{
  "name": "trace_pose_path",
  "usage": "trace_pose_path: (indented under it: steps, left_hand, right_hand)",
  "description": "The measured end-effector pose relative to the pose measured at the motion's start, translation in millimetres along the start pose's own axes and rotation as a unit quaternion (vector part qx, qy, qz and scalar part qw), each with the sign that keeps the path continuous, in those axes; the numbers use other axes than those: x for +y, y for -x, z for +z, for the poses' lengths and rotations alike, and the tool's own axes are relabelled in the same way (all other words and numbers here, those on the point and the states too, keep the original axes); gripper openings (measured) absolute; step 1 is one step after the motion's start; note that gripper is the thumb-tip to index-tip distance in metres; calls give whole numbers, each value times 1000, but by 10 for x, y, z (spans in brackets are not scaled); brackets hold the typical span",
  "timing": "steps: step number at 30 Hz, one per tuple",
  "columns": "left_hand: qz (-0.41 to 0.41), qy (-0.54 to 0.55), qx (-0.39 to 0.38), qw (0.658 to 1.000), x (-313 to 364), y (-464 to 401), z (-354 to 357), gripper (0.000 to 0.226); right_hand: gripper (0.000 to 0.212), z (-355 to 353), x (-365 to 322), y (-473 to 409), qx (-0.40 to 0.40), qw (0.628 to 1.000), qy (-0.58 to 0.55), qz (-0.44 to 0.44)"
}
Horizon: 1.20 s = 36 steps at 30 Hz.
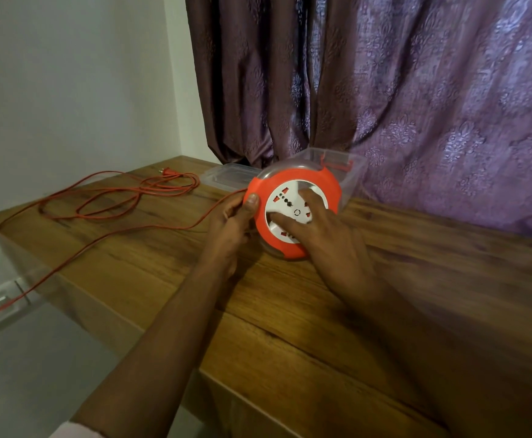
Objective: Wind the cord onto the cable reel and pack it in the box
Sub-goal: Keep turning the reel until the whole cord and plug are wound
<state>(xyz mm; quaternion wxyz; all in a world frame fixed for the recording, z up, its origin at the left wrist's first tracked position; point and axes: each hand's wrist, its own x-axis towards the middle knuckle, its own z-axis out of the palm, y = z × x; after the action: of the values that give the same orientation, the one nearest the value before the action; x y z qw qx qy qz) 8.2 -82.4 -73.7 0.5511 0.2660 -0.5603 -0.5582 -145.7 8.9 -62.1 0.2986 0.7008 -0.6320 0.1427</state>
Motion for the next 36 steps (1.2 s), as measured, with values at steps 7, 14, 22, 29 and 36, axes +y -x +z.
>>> trace_pose_path:
  steps: [7,14,22,29,36]
  left_hand:
    - [14,-23,-13,1000,23,38,34,20]
    - [-17,-38,-26,999,-18,32,64,19]
    - [7,-53,-61,997,-64,27,83,22]
    - [7,-56,-54,997,-36,45,86,21]
    - [-25,-27,9,999,-37,-16,26,20]
  right_hand:
    - [63,13,40,-17,4,996,-52,71]
    - [63,91,36,-41,43,984,-86,148]
    - [67,60,8,-82,79,957,-142,242]
    - [58,49,91,-115,96,921,-198,320]
    - [35,35,58,-33,117,980,-117,107]
